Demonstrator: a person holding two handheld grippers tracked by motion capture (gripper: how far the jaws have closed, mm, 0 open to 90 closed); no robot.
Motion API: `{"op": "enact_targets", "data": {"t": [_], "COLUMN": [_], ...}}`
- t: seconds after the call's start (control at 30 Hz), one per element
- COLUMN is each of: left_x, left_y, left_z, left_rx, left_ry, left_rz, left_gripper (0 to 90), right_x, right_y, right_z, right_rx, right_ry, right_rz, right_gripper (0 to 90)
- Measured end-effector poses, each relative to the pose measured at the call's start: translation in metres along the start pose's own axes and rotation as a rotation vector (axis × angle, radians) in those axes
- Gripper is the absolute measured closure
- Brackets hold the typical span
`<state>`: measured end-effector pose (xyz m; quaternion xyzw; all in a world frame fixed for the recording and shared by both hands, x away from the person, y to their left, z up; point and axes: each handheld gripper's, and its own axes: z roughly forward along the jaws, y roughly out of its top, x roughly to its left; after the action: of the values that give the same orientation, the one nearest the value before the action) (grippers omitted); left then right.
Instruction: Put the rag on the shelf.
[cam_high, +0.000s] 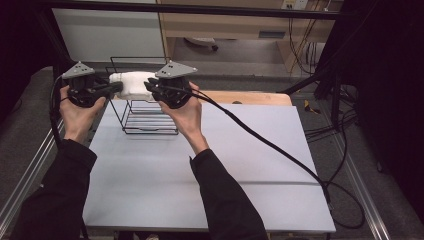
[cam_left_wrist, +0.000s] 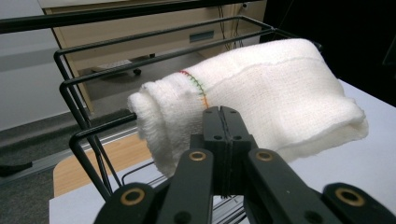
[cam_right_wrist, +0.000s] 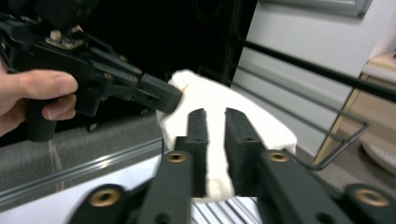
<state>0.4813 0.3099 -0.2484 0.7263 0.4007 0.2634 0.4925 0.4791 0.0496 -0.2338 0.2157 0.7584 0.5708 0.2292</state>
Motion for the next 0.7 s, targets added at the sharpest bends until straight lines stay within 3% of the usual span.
{"op": "enact_targets", "data": {"t": [0.13, 0.3, 0.53, 0.7], "left_x": [-0.001, 0.001, 0.003, 0.003], "left_y": [-0.003, -0.007, -0.01, -0.012], "left_z": [0.002, 0.004, 0.008, 0.005], "left_rx": [0.0, -0.004, -0.017, -0.025], "left_ry": [0.002, 0.006, 0.013, 0.011], "left_rz": [0.006, 0.004, -0.004, -0.002], "left_gripper": [90.0, 90.0, 90.0, 90.0], "right_x": [0.002, 0.002, -0.005, -0.005], "right_y": [-0.011, -0.021, -0.027, -0.027], "right_z": [0.011, 0.023, 0.032, 0.029], "right_rx": [0.073, 0.116, 0.122, 0.108], "right_ry": [0.009, -0.02, -0.066, -0.057], "right_rz": [-0.015, -0.018, -0.014, -0.008], "right_gripper": [90.0, 90.0, 90.0, 89.9]}}
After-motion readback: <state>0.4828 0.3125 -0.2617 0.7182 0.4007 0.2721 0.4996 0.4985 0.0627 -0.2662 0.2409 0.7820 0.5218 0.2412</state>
